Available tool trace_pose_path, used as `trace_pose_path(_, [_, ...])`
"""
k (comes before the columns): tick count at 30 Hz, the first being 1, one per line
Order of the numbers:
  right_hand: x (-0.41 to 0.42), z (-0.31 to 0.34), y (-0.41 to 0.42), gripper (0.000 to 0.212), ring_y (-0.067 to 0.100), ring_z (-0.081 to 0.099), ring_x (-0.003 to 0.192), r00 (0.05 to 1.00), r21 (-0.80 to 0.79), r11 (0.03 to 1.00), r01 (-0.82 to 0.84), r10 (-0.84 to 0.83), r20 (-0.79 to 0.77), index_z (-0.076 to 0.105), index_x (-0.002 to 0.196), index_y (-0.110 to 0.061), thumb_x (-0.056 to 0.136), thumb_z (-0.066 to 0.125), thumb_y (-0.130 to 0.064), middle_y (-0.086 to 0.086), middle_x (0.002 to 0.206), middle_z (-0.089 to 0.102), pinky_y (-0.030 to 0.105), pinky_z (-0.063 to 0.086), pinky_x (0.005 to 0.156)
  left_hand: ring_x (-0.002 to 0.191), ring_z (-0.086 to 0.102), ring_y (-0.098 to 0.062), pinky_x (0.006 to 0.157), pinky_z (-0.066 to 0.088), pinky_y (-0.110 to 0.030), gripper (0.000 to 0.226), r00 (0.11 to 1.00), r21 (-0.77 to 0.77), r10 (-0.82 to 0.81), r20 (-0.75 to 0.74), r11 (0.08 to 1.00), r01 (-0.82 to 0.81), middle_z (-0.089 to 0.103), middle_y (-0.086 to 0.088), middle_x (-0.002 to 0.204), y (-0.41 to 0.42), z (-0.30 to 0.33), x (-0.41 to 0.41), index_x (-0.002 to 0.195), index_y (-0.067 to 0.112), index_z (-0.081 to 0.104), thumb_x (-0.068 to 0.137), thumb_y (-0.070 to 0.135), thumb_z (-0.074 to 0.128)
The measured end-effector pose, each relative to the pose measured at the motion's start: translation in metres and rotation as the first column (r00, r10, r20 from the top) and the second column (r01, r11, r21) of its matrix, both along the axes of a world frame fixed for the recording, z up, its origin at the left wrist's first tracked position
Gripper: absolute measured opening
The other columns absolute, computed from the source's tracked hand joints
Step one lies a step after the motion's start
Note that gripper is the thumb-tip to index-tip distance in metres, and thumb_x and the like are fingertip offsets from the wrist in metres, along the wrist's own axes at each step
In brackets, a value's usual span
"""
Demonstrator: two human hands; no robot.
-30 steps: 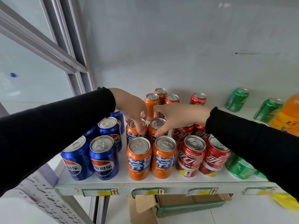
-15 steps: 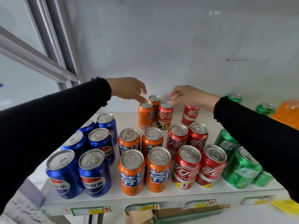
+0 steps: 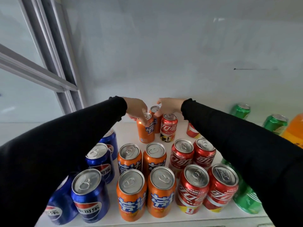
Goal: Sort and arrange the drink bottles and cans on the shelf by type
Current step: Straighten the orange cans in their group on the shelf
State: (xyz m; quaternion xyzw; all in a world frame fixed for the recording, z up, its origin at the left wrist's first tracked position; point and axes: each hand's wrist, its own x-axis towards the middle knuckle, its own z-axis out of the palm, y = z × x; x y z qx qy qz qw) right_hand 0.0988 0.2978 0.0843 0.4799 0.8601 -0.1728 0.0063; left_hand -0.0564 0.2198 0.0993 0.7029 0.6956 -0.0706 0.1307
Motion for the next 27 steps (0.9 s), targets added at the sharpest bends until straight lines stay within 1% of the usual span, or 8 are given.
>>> trace_pose_path(2, [-0.006,-0.007,0.003,0.063,0.033,0.06,0.115,1.0,0.013,1.0,-0.022,0.022,0.022,0.049,0.139,-0.006,0.09,0.071,-0.038,0.016,0.134,0.06,0.041,0.052,0.094,0.092,0.065,-0.014,0.07,0.05,-0.022,0.064,1.0,-0.023,-0.023,-0.008,0.999,0.023,0.064,0.0,0.119,-0.003,0.005,-0.007,0.132,0.021,0.058,0.076,0.04,0.084])
trace_pose_path(4, [-0.012,-0.012,0.001,0.055,0.032,0.063,0.107,0.997,0.047,0.997,-0.063,0.061,0.045,0.056,0.13,-0.005,0.09,0.072,-0.038,0.014,0.125,0.065,0.039,0.051,0.088,0.104,0.064,-0.019,0.085,0.052,-0.029,0.065,0.999,-0.047,-0.035,-0.042,0.998,0.033,0.062,0.003,0.124,-0.007,0.008,-0.012,0.13,0.027,0.058,0.073,0.04,0.086])
trace_pose_path(6, [-0.015,-0.012,-0.004,0.055,0.028,0.06,0.101,0.992,0.09,0.99,-0.11,0.104,0.065,0.054,0.129,-0.007,0.088,0.073,-0.039,0.012,0.123,0.064,0.035,0.047,0.081,0.11,0.062,-0.02,0.097,0.052,-0.042,0.069,0.996,-0.073,-0.042,-0.084,0.997,0.036,0.062,0.01,0.121,-0.011,0.01,-0.02,0.119,0.041,0.058,0.057,0.053,0.087])
trace_pose_path(9, [-0.011,-0.004,-0.013,0.055,0.023,0.056,0.097,0.986,0.086,0.982,-0.167,0.166,0.029,0.052,0.128,-0.015,0.084,0.077,-0.037,0.006,0.122,0.062,0.032,0.043,0.075,0.116,0.056,-0.022,0.096,0.052,-0.053,0.076,0.993,-0.085,-0.038,-0.116,0.996,0.028,0.057,0.021,0.11,-0.009,0.013,-0.038,0.106,0.054,0.055,0.036,0.065,0.082])
trace_pose_path(14, [0.008,0.023,-0.043,0.054,0.022,0.061,0.109,0.948,-0.031,0.949,-0.313,0.314,0.06,0.052,0.129,-0.024,0.084,0.078,-0.039,-0.003,0.127,0.06,0.042,0.054,0.093,0.118,0.053,-0.02,0.108,0.04,-0.05,0.065,0.983,-0.131,-0.107,-0.149,0.987,0.088,0.058,0.014,0.114,-0.031,0.03,-0.032,0.126,0.034,0.058,0.069,0.041,0.088])
trace_pose_path(19, [0.017,0.015,-0.063,0.061,0.019,0.058,0.112,0.925,-0.064,0.932,-0.357,0.362,0.118,0.049,0.137,-0.024,0.084,0.078,-0.036,-0.004,0.13,0.057,0.039,0.051,0.095,0.126,0.05,-0.021,0.11,0.037,-0.046,0.068,0.984,-0.142,-0.138,-0.112,0.982,0.122,0.058,0.005,0.136,-0.037,0.02,-0.022,0.135,0.029,0.054,0.075,0.034,0.086])
trace_pose_path(23, [0.017,0.001,-0.065,0.067,0.018,0.052,0.113,0.915,-0.06,0.924,-0.377,0.382,0.133,0.043,0.143,-0.022,0.086,0.078,-0.031,-0.002,0.135,0.053,0.032,0.043,0.09,0.124,0.05,-0.021,0.106,0.038,-0.041,0.069,0.982,-0.161,-0.173,-0.079,0.974,0.158,0.057,0.003,0.138,-0.038,0.012,-0.014,0.135,0.028,0.053,0.075,0.031,0.086])
trace_pose_path(27, [0.016,-0.001,-0.062,0.063,0.022,0.053,0.121,0.915,-0.086,0.921,-0.38,0.388,0.111,0.045,0.142,-0.023,0.088,0.076,-0.026,0.0,0.139,0.054,0.039,0.046,0.1,0.117,0.051,-0.019,0.097,0.037,-0.035,0.067,0.981,-0.175,-0.183,-0.069,0.97,0.168,0.057,0.0,0.137,-0.04,0.007,-0.01,0.135,0.024,0.053,0.077,0.026,0.085])
